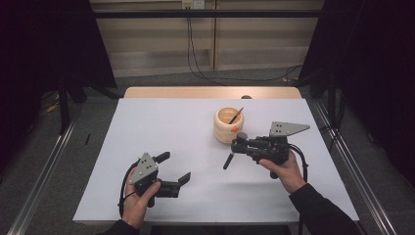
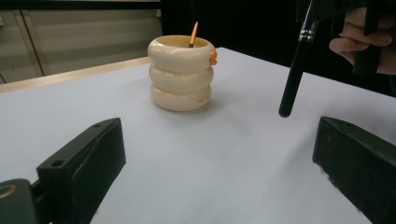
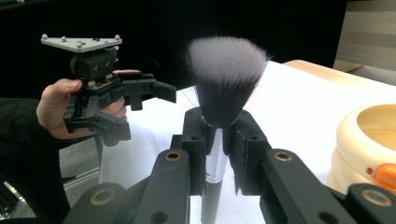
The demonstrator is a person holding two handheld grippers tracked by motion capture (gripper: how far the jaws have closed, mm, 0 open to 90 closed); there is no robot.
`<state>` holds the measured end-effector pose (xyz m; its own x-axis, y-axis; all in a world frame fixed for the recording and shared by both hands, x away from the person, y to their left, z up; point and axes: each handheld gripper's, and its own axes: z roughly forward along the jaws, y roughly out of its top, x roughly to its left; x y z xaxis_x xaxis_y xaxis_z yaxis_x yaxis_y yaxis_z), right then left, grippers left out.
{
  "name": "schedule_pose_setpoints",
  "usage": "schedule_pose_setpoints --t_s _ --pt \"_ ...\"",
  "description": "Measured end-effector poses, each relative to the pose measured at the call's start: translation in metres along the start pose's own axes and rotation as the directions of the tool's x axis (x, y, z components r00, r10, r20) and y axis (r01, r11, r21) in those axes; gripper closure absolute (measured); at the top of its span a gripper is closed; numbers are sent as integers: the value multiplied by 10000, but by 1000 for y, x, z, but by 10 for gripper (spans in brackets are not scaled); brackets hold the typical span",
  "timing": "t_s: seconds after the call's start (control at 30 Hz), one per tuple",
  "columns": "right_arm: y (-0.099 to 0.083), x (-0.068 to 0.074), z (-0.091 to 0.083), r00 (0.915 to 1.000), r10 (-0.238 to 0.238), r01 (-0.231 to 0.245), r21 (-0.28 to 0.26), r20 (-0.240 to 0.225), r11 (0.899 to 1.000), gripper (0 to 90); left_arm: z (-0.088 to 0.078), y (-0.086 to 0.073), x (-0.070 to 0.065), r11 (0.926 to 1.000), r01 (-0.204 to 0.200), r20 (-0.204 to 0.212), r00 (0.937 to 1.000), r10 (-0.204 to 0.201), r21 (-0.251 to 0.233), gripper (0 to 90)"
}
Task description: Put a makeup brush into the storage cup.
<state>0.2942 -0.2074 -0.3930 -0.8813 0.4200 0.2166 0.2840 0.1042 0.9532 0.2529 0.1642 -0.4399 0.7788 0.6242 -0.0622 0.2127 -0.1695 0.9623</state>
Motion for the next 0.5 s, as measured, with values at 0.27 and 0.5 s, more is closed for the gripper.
schedule_pose_setpoints --t_s 0.27,0.5 --pt "1 -4 -4 9996 -60 61 -63 275 10000 772 -5 -7 5 9998 182 -159 9997 -182 9 23" --pt "5 -9 -6 9977 -315 314 31 599 9995 772 -8 -9 4 9993 301 -141 9994 -304 -233 24"
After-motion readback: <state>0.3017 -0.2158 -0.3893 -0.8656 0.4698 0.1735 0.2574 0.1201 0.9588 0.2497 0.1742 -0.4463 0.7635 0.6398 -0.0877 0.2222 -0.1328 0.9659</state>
